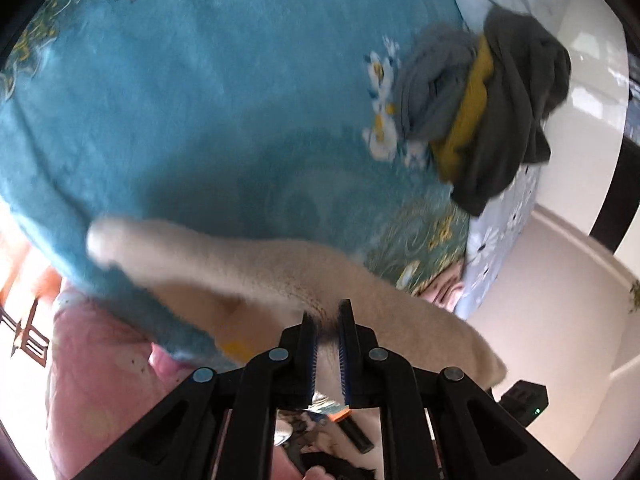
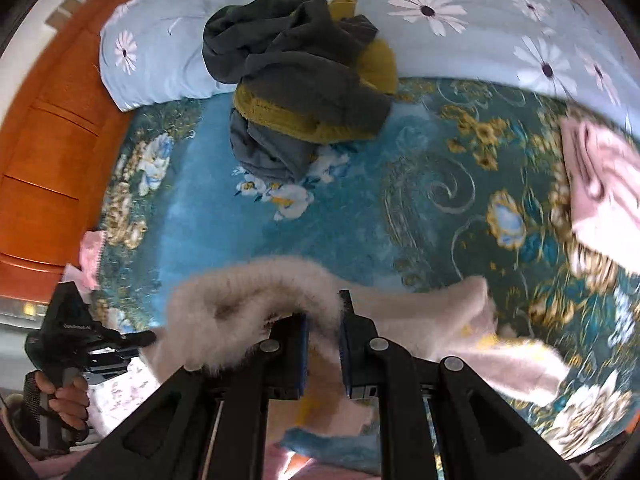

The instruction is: Fold clothes

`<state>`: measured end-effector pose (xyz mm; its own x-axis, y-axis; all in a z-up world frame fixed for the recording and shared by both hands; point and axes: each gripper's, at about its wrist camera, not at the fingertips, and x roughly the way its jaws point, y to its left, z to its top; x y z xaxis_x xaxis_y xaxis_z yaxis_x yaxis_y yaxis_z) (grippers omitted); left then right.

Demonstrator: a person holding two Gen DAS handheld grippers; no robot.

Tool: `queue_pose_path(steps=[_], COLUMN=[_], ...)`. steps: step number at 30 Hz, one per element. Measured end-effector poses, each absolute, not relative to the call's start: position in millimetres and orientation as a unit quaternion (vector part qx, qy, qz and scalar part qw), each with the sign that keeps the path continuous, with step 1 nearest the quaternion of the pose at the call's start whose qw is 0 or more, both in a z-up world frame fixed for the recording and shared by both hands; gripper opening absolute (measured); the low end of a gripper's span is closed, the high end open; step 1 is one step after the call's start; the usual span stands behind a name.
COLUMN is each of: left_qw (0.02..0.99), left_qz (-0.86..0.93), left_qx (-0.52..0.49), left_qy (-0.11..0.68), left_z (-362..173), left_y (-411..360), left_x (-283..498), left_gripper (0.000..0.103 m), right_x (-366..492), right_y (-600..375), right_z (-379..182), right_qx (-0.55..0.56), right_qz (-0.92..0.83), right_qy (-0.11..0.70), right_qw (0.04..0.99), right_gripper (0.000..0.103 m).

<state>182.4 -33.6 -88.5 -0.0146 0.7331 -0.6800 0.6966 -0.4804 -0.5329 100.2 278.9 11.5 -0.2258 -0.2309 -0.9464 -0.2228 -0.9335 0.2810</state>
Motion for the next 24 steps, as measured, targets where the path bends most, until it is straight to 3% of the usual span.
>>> queue_pose_path(steps=[4,9,11,13,15,18,21,24], left_qw=[0.023,0.008,0.009,0.010,0.010,0.018,0.047,0.100], left_qz=[0.495,0.477,0.477,0.473,0.479,0.520,0.555,0.570], left_qx=[-0.706,-0.700,-0.684,-0.660,-0.640,-0.642,-0.672,-0.709], left_qy=[-0.507,-0.531,-0.552,-0.584,-0.601,-0.563,-0.487,-0.404], left_z=[-105.5,-131.6,-138.1,-139.8,-138.0,-129.1,-125.4,-125.4], left_y=[-38.5,-51.2,-60.1,-77.1,-91.3,-94.2,-70.4,-20.2], left_x=[139.0,94.3,84.4,77.1,70.8,62.0,60.3,70.6], left_gripper=[0.010,0.012,0.012,0.016,0.028,0.034,0.050,0.058], right_x=[54.8,18.8,12.1,11.5,14.0,26.7,48.2,72.4], right_y=[267.3,270.4,268.2,270.5,277.1,285.9,290.4,286.6], right_z=[8.0,-6.5,-5.6,2.3,9.1,5.1,-9.8,-30.1], right_qx=[0.642,0.656,0.652,0.638,0.622,0.617,0.626,0.651], right_qz=[-0.753,-0.736,-0.742,-0.752,-0.761,-0.753,-0.733,-0.707], right_qy=[-0.139,-0.153,-0.143,-0.141,-0.159,-0.193,-0.226,-0.228], right_qw=[-0.022,-0.066,-0.072,-0.081,-0.094,-0.120,-0.143,-0.157], right_gripper=[0.013,0.019,0.029,0.045,0.047,0.050,0.051,0.051])
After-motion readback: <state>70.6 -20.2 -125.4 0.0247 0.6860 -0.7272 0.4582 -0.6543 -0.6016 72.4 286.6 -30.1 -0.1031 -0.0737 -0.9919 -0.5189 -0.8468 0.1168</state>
